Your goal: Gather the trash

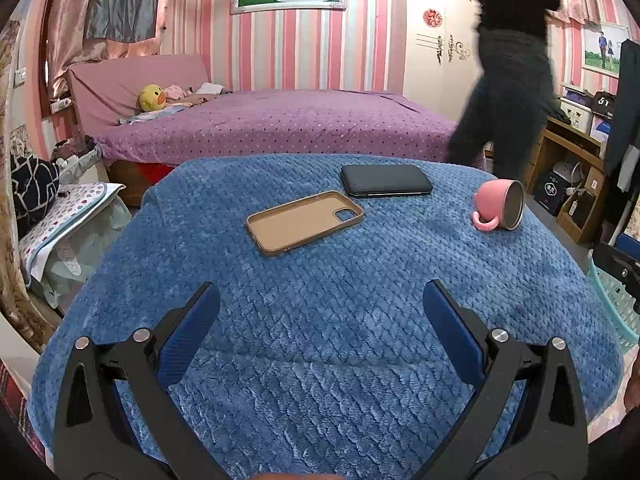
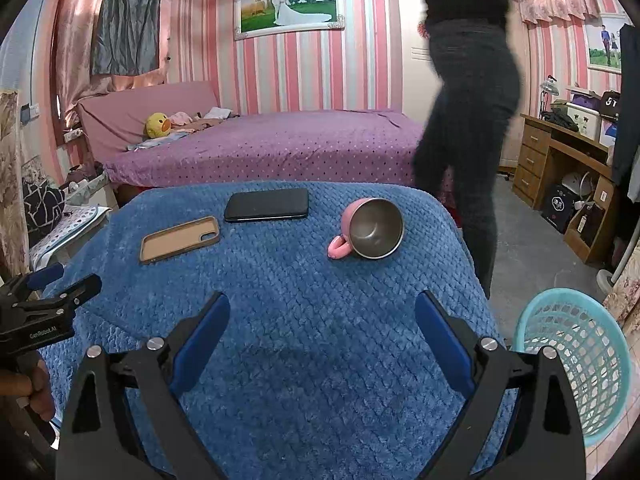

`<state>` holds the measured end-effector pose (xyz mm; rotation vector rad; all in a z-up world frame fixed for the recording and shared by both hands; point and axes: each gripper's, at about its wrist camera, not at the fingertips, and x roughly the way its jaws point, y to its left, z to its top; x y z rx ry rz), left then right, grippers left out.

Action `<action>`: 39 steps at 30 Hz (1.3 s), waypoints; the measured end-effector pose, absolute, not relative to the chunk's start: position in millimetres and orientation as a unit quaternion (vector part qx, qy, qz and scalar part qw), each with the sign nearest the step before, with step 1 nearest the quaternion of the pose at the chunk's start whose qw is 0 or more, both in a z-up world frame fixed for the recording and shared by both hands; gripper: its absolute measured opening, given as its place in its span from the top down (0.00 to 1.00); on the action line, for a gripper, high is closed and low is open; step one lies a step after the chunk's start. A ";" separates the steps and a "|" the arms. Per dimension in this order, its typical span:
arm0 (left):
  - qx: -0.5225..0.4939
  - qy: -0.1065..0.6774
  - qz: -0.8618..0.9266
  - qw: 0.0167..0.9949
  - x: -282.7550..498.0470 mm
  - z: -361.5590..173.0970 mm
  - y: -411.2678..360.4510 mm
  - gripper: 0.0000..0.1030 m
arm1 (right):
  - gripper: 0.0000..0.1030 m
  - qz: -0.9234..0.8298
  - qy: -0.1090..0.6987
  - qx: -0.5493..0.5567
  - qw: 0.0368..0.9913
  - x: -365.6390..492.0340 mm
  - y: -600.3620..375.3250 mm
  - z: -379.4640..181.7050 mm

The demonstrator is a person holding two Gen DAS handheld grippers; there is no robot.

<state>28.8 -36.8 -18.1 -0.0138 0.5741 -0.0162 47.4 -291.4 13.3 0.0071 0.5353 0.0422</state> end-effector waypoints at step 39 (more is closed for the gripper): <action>-0.001 0.284 -0.008 0.959 30.9 -17.6 -45.1 0.05 | 0.11 0.020 0.267 0.002 0.964 49.4 -289.1 10.1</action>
